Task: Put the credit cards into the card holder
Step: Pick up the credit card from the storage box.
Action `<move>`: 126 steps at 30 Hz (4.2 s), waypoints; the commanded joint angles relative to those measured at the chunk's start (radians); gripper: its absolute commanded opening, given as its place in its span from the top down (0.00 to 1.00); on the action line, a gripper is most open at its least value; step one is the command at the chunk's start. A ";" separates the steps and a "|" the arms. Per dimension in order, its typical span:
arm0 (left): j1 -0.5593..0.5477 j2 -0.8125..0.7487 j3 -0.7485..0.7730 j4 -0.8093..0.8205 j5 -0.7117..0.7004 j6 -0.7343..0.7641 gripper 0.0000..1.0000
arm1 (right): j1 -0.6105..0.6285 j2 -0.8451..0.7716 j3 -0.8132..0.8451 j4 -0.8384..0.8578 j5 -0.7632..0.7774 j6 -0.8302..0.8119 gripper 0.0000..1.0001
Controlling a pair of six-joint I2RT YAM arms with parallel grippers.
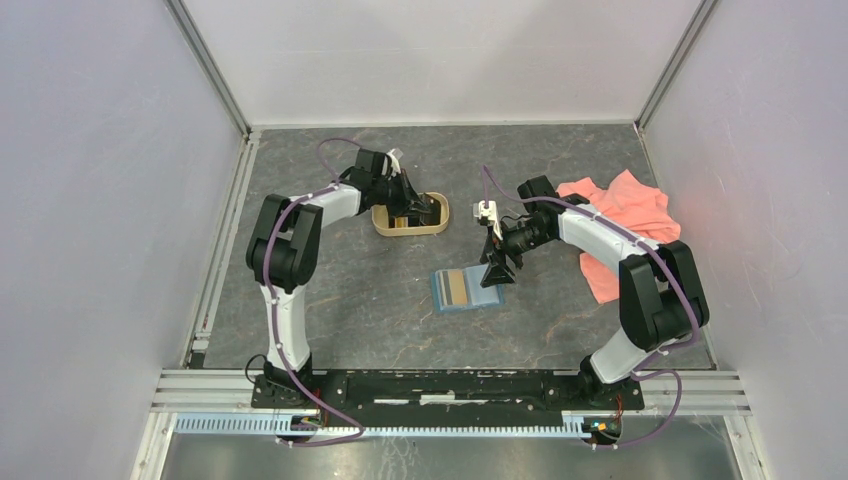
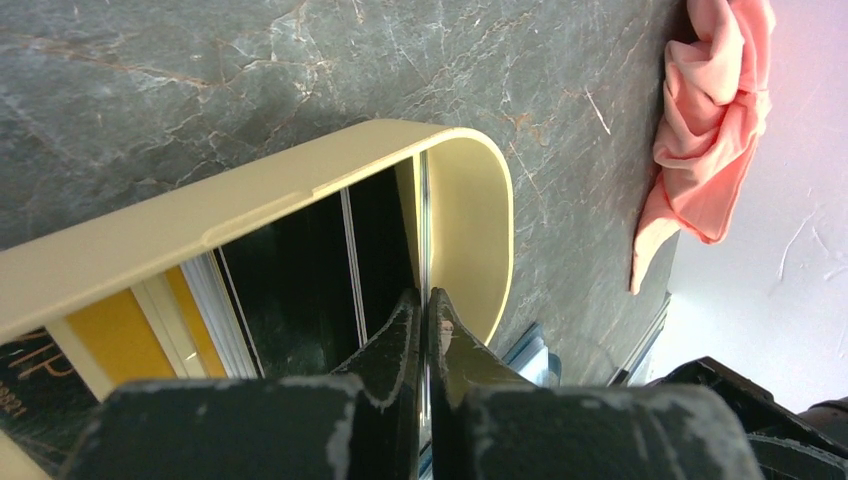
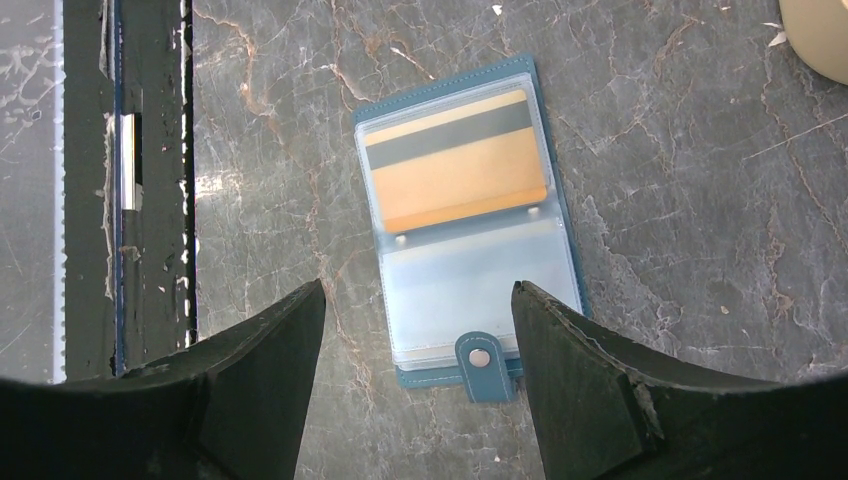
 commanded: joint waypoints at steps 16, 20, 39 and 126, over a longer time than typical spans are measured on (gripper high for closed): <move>0.038 -0.067 -0.142 0.274 0.080 -0.065 0.96 | 0.018 0.128 0.255 0.520 0.039 0.493 0.23; 0.038 -0.046 -0.143 0.303 0.075 -0.072 0.96 | 0.061 0.251 0.329 0.738 0.152 0.763 0.25; 0.051 -0.009 -0.197 0.424 0.102 -0.099 0.93 | 0.141 0.509 0.545 0.605 0.383 0.756 0.24; 0.126 -0.689 -0.839 1.120 0.108 -0.255 0.98 | 0.046 0.027 0.410 0.326 0.023 0.377 0.27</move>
